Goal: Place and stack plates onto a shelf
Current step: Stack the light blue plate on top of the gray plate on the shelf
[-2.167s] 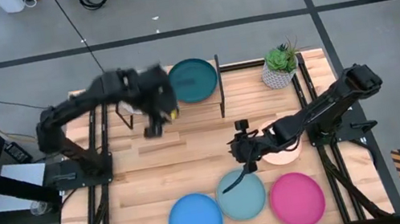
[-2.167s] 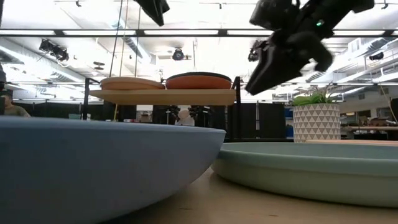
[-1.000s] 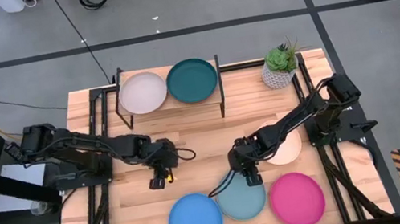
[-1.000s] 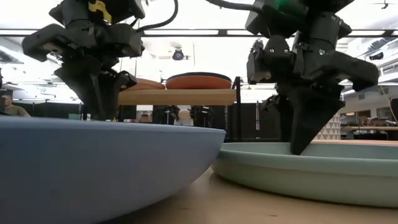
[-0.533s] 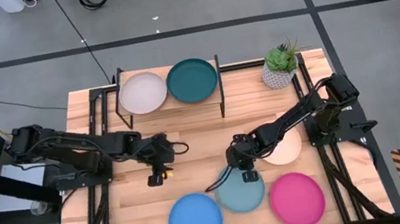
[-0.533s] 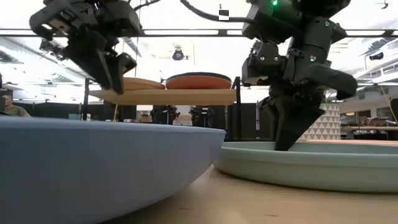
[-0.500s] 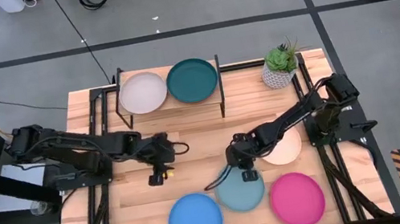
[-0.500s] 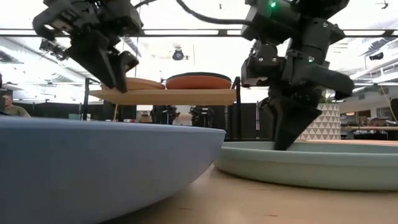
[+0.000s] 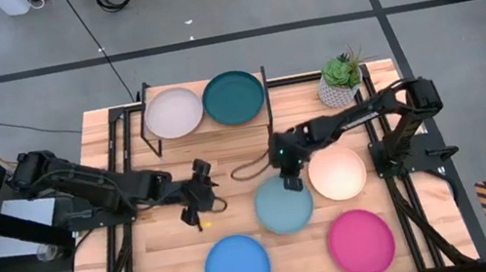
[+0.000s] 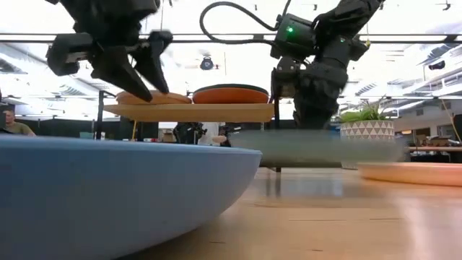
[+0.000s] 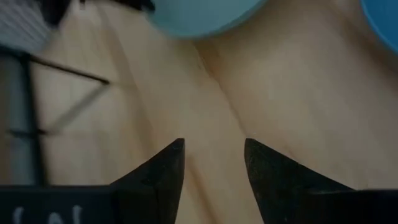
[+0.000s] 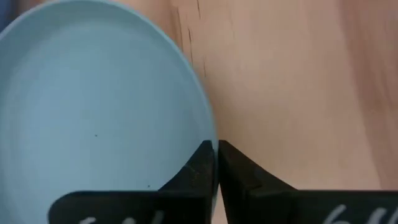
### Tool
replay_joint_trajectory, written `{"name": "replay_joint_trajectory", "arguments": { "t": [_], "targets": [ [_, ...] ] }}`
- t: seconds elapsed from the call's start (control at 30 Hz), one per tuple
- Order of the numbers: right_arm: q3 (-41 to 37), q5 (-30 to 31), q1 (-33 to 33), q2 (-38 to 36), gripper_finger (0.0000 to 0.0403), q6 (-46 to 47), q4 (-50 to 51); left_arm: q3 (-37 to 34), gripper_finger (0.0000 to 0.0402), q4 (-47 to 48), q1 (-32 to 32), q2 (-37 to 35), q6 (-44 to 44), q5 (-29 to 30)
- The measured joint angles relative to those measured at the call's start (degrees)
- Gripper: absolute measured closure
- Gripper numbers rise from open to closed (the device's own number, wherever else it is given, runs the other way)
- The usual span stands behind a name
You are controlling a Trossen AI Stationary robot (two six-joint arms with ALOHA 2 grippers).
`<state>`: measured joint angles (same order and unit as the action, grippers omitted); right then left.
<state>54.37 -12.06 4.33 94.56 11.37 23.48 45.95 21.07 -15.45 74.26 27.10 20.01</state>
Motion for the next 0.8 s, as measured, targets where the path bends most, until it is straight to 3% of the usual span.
{"name": "replay_joint_trajectory", "arguments": {
  "t": [0.17, 0.37, 0.5, 0.67, 0.8],
  "targets": [
    [0.0, -5.68, 3.07, -2.15, 0.0383, 0.44, -0.74, 0.02, 0.0184, -5.0, -4.35, 0.01, 8.85, 6.76],
    [0.02, -9.32, 4.36, -2.67, 0.0377, 3.58, -5.91, 0.07, 0.0147, -11.51, -5.43, 2.92, 20.3, 9.23],
    [0.04, -13.47, 4.61, -2.71, 0.0383, 4.66, -8.56, 0.05, 0.0141, -14.95, -5.46, 6.26, 28.88, 10.25],
    [1.22, -13.35, 4.82, -2.71, 0.0378, 5.14, -7.83, 0.08, 0.0141, -25.7, -5.41, 9.23, 39.35, 13.64],
    [2.83, -13.33, 4.78, -2.71, 0.0378, 4.65, -7.47, 0.11, 0.0141, -29.45, -5.24, 10.48, 45.38, 10.78]
  ]
}}
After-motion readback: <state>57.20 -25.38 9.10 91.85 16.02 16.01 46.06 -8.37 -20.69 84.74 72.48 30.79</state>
